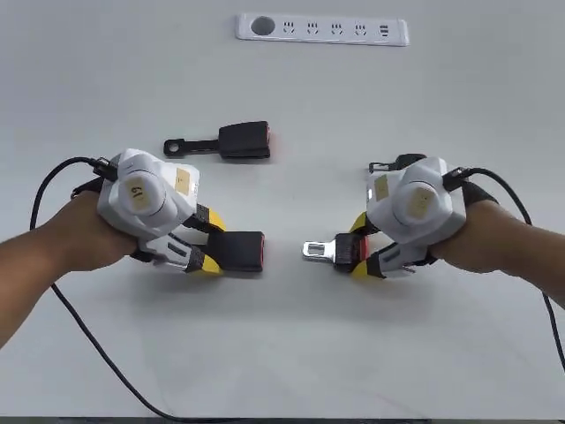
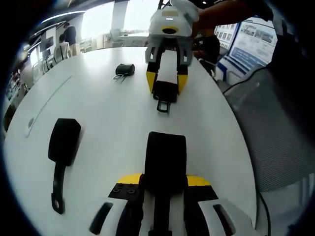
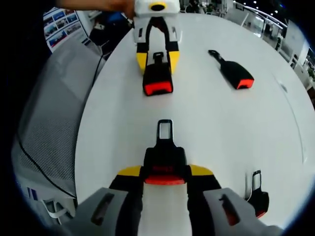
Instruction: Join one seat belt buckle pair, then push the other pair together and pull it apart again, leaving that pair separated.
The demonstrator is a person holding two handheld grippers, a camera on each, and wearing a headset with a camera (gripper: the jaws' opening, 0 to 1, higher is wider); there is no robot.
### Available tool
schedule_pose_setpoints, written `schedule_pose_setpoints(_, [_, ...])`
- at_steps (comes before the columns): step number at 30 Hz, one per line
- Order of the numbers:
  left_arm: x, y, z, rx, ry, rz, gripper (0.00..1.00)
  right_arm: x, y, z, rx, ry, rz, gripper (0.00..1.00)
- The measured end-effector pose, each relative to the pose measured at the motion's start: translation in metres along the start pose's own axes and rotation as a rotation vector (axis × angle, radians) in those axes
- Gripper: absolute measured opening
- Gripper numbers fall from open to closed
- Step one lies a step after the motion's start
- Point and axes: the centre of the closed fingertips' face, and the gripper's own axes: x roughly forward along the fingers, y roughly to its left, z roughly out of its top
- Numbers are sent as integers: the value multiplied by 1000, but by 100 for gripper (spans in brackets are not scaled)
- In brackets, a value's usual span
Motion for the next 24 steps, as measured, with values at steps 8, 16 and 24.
schedule_pose_setpoints(8, [0,0,0,1,10,0,31,12,3,24,-16,-37,9,34])
schedule_pose_setpoints(16, [1,0,-1,7,17,-5,31,19,8,41,-33,-70,23,34])
schedule_pose_setpoints(24, [0,0,-2,21,30,-8,31,24,8,51,-38,-89,27,34])
